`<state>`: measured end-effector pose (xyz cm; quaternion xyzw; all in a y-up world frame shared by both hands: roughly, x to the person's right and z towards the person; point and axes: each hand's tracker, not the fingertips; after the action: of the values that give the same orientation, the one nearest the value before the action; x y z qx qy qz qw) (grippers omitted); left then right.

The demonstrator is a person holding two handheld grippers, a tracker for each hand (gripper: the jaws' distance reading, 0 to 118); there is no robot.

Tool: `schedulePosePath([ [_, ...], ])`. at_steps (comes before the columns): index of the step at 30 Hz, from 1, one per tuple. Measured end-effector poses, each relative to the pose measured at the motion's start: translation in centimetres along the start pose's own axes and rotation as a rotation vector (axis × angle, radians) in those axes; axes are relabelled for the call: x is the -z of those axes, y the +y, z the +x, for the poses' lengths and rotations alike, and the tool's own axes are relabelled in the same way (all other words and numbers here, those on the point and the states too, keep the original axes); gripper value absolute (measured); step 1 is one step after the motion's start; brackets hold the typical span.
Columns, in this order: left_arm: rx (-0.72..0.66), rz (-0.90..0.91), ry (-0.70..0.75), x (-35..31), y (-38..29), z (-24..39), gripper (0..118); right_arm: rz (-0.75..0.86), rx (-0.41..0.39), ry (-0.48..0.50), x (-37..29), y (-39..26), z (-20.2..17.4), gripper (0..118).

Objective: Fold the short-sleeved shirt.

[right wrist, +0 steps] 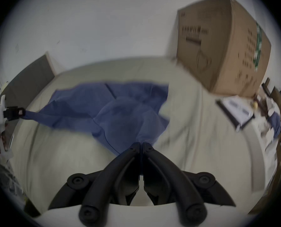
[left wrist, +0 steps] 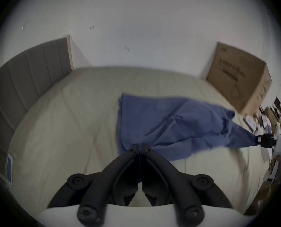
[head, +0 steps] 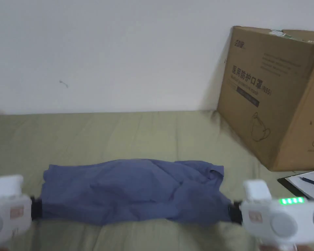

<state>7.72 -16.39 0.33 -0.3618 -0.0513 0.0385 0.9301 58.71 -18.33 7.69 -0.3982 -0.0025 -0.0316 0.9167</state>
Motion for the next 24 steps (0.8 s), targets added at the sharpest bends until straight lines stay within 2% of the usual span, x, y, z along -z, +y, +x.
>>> schedulePosePath([
  [3, 0.039, -0.046, -0.014, -3.2, -5.8, -1.5, 0, 0.006, -0.04, 0.033, -4.0, -6.2, 0.4, 3],
  [5, 0.11, -0.062, 0.019, -6.1, -8.6, -2.0, 0, 0.014, 0.043, 0.106, -7.7, -8.3, 1.3, 3],
  [7, 0.115, -0.047, -0.002, -9.3, -10.7, -3.5, 0, 0.037, 0.059, 0.155, -11.3, -10.0, 2.4, 3],
  [10, 0.112, -0.04, -0.001, -13.4, -12.0, -4.7, 0, 0.073, -0.002, 0.136, -15.8, -11.6, 3.6, 3],
  [13, 0.066, -0.015, -0.017, -16.8, -13.1, -5.9, 0, 0.069, 0.014, 0.139, -18.6, -13.0, 5.3, 3],
  [16, 0.051, -0.021, -0.04, -19.1, -14.4, -6.2, 0, 0.039, 0.09, 0.147, -19.8, -14.6, 6.7, 3],
  [18, 0.05, -0.046, -0.067, -19.8, -15.5, -5.9, 0, 0.018, 0.094, 0.132, -19.8, -15.6, 6.8, 3],
  [21, 0.149, -0.087, -0.067, -20.0, -17.5, -4.6, 0, -0.039, 0.105, 0.094, -18.8, -17.1, 6.8, 3],
  [24, 0.202, -0.145, -0.037, -18.7, -19.2, -3.9, 0, -0.159, 0.062, 0.032, -16.4, -18.4, 6.6, 3],
])
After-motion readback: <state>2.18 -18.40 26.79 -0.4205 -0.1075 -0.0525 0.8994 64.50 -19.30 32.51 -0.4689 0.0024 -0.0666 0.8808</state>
